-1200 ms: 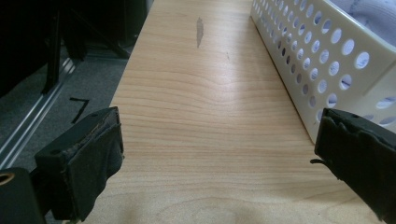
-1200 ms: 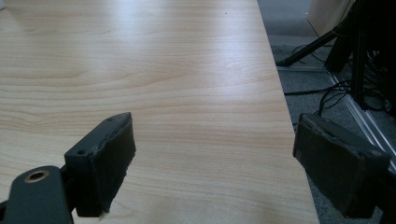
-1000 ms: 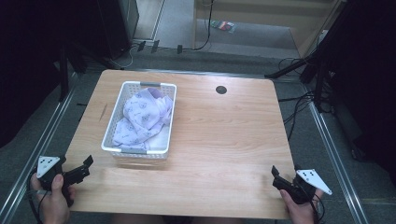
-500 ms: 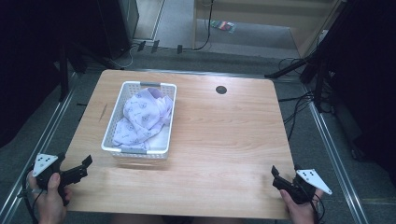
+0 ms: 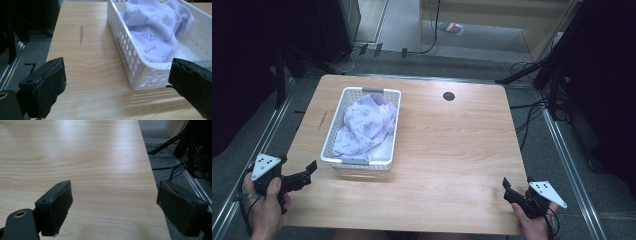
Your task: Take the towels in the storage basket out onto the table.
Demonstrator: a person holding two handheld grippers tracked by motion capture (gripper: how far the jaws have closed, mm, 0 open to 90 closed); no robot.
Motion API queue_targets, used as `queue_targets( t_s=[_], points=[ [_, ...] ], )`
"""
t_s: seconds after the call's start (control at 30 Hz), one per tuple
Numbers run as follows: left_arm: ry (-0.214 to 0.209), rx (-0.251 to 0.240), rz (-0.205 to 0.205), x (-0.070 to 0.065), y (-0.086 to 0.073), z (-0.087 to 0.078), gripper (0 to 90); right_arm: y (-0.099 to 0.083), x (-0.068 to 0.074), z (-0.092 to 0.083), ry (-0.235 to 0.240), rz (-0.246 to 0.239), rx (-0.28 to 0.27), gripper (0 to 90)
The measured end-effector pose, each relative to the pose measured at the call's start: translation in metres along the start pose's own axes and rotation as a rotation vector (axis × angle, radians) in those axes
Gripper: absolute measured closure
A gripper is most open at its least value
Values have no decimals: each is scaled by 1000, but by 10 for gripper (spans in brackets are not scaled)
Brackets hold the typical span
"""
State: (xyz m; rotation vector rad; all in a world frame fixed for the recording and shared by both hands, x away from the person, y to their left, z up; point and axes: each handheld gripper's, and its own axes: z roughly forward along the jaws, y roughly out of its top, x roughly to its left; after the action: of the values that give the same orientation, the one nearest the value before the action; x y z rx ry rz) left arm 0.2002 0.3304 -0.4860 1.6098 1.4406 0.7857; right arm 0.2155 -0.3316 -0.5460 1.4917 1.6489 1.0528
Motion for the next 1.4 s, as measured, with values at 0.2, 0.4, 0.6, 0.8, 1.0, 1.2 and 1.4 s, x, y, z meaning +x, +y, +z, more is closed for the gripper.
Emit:
queue_targets(
  t_s=[0.2, 0.4, 0.6, 0.8, 1.0, 1.2, 1.4],
  points=[
    [-19, 42, 52, -13, 25, 7, 22, 0, 0, 0, 4, -1, -3, 135],
    [-34, 61, 70, -21, 40, 12, 22, 0, 0, -1, 5, -2, -5, 135],
    [-10, 82, 97, -27, 58, 22, 22, 0, 0, -1, 7, -5, -7, 135],
    [-16, 124, 133, -35, 77, 34, 22, 0, 0, -1, 6, -3, -4, 135],
    [-21, 156, 158, -43, 87, 44, 22, 0, 0, -1, 8, -4, -5, 135],
    [-28, 214, 203, -54, 98, 59, 22, 0, 0, -1, 8, -5, -6, 135],
    [-28, 244, 230, -62, 107, 71, 22, 0, 0, -1, 8, -5, -7, 135]
  ],
)
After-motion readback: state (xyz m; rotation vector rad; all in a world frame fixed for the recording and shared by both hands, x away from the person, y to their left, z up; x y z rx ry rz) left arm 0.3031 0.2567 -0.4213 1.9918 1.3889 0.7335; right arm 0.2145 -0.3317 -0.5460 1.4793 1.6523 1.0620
